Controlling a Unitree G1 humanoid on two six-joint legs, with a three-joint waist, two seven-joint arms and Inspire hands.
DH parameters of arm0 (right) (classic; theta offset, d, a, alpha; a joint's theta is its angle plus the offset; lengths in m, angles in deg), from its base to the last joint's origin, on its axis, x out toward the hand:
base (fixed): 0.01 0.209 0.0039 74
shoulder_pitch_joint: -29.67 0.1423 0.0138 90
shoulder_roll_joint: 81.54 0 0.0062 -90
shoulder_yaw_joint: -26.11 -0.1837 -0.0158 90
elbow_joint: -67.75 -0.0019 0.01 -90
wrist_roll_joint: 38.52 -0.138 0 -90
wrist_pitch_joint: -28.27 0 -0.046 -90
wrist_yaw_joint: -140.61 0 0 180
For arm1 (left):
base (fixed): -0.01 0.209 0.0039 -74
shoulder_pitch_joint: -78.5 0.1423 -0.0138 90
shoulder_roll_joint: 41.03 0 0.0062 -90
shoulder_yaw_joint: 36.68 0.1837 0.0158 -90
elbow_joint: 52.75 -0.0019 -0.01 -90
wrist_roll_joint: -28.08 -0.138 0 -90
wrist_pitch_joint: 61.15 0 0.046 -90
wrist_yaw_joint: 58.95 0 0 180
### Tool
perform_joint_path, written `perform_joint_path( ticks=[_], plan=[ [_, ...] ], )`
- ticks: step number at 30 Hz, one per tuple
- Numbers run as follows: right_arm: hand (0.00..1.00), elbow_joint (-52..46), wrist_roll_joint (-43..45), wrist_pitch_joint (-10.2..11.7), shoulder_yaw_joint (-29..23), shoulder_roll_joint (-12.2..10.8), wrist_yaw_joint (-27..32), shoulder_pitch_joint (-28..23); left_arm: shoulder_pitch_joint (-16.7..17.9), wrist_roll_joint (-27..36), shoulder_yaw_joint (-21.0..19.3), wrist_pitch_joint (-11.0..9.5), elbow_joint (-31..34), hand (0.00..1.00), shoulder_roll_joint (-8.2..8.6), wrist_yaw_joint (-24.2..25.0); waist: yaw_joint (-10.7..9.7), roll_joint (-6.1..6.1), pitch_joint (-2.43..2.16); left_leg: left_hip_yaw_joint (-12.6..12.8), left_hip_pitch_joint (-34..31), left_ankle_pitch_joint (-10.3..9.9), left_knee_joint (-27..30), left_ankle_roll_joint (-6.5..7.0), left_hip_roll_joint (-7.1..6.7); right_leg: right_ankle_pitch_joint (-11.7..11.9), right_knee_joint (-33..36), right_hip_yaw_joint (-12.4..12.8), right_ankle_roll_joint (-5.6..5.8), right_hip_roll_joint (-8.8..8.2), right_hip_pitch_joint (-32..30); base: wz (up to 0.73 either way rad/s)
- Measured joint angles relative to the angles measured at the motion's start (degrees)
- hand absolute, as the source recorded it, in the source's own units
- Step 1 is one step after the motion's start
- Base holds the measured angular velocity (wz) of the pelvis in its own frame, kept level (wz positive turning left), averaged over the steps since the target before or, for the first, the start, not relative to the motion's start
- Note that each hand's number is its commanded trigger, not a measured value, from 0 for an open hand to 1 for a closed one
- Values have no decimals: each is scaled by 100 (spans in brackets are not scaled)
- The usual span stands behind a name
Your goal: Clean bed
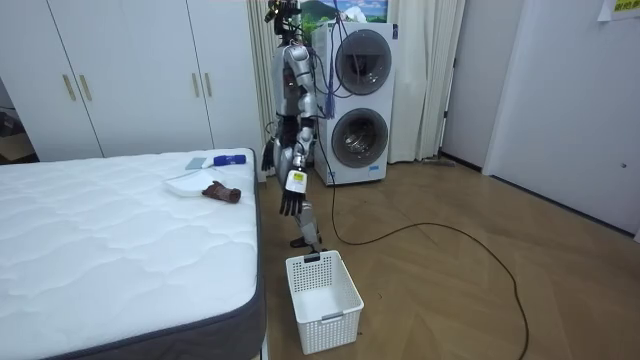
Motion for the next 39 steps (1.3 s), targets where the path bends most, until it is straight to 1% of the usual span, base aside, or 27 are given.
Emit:
perform_joint_path(
  ticks=[2, 3, 5, 6, 8, 9, 10, 11, 13, 14, 15, 17, 21, 24, 26, 28, 30, 31, 32, 33, 34, 36, 38, 39],
  plan=[
    [0, 2, -107, 81, -26, 1, 47, 4, 30, 46, 0, -64, 449, 0, 2, -235, -4, -12, 6, -9, 3, 0, -16, 0, 0, 0, 1, -5, 0, 3, -4, 0],
    [0, 3, -169, 97, -26, 1, 46, 6, 20, 46, -3, -86, 555, 0, 2, -288, 4, -12, 7, -7, 3, 1, -20, 0, 2, 0, 5, -8, 0, 3, -5, 0],
    [0, 0, -299, 180, -33, 4, 46, 29, -60, 46, -2, -247, 826, 0, 2, -479, 12, -10, 4, -4, 32, 3, -42, 2, 4, 0, 22, 3, 0, 4, -3, 0],
    [0, -2, -300, 217, -33, 5, 44, 29, -89, 45, -2, -282, 880, 0, 1, -515, 9, -6, 4, 1, 44, 4, -56, 4, 5, 0, 25, 3, 0, 5, 0, 0],
    [0, -17, -280, 317, -36, 3, 34, 25, -141, 28, 15, -301, 1385, 0, 2, -662, -20, 1, 6, 5, 49, 6, -74, 6, 8, 1, 25, 1, 1, 7, 0, 0],
    [0, -36, -273, 316, -37, 5, 34, 21, -138, 21, 44, -302, 1572, 0, 2, -715, -29, 1, 6, 6, 47, 6, -74, 6, 8, 1, 24, 1, 1, 7, 1, 0],
    [0, -74, -277, 317, -59, 8, 34, 22, -136, 21, 133, -349, 1942, 0, -3, -830, -39, 3, 8, 7, 42, 6, -76, 6, 6, 3, 22, 1, 4, 5, -1, 0],
    [0, -137, -290, 323, -89, 8, 30, 23, -136, 21, 230, -498, 2224, 0, -17, -920, -35, 5, 5, 15, 42, 6, -78, 6, 5, 5, 23, 4, 8, 4, -2, 0],
    [0, -170, -375, 357, -124, 8, 11, 20, -150, -14, 355, -653, 2513, 0, -27, -995, -52, 28, 5, 30, 53, 6, -83, 6, 5, 8, 23, 46, 12, 5, -5, -8],
    [0, -170, -459, 368, -131, 7, -23, 16, -172, -49, 425, -700, 2631, 0, -36, -1017, -67, 43, 12, 34, 61, 6, -89, 6, 5, 8, 25, 69, 13, 6, -8, -12],
    [0, -170, -479, 377, -131, 7, -56, 15, -176, -84, 484, -703, 2753, 0, -42, -1038, -124, 56, 13, 40, 57, 6, -90, 6, 5, 9, 32, 91, 13, 8, -27, -10],
    [0, -175, -481, 377, -131, 7, -76, 21, -179, -97, 545, -715, 2882, 0, -49, -1054, -140, 76, 8, 52, 50, 6, -106, 6, 9, 10, 50, 171, 12, 20, -71, -16],
    [0, -182, -505, 377, -129, 7, -84, 23, -194, -213, 668, -717, 2912, 0, -107, -1068, -165, 97, 10, 52, 51, 6, -124, 6, 9, 18, 71, 310, 12, 38, -93, -20],
    [0, -173, -651, 374, -122, 9, -88, 11, -257, -209, 743, -719, 2935, 0, -114, -1072, -289, 102, 15, 71, 56, 6, -133, 6, 9, 20, 65, 341, 15, 37, -101, -4],
    [0, -173, -841, 380, -101, 15, -81, 28, -439, -206, 935, -729, 2935, 0, -199, -1082, -330, 148, 37, 108, 29, 6, -129, 6, 10, 43, 29, 385, 29, 38, -116, -2],
    [0, -182, -909, 429, -65, 28, -80, 54, -606, -210, 1030, -813, 2935, 0, -238, -1092, -330, 203, 30, 173, -50, 6, -126, 6, 15, 61, 37, 451, 34, 43, -207, -15],
    [0, -196, -941, 433, -12, 28, -83, 83, -773, -209, 1136, -899, 2924, 0, -266, -1122, -354, 257, 17, 170, -133, 6, -120, 7, 15, 80, 37, 465, 45, 42, -297, -10],
    [0, -199, -937, 440, -3, 27, -89, 96, -877, -223, 1219, -967, 2902, 0, -266, -1122, -403, 280, 23, 176, -155, 7, -120, 8, 12, 89, 37, 481, 55, 39, -323, 0],
    [0, -197, -937, 441, -3, 28, -98, 123, -959, -261, 1289, -1040, 2841, 0, -271, -1122, -451, 304, 20, 176, -206, 7, -122, 8, 10, 94, 38, 476, 61, 38, -372, 0],
    [0, -199, -940, 441, -2, 28, -106, 151, -1011, -264, 1326, -1046, 2805, 0, -275, -1121, -465, 319, 27, 177, -217, 8, -122, 9, 9, 96, 45, 480, 62, 37, -388, 0],
    [0, -196, -969, 441, 9, 28, -136, 217, -1104, -265, 1415, -1046, 2738, 0, -288, -1116, -493, 329, 58, 177, -235, 11, -123, 15, 6, 97, 56, 479, 63, 33, -414, -7],
    [0, -184, -1083, 441, 92, 28, -153, 286, -1246, -262, 1577, -1045, 2607, 0, -299, -1078, -509, 331, 57, 173, -314, 11, -120, 16, 8, 99, 75, 475, 66, 36, -510, -7],
    [0, -173, -1153, 442, 215, 28, -163, 350, -1439, -263, 1731, -1048, 2383, 0, -299, -1008, -539, 298, 79, 175, -367, 12, -119, 17, 15, 99, 114, 460, 66, 40, -584, 0],
    [0, -167, -1151, 442, 228, 28, -164, 369, -1480, -267, 1763, -1046, 2318, 0, -300, -984, -562, 293, 81, 175, -382, 12, -115, 17, 16, 99, 114, 461, 66, 42, -596, 0]
  ],
)
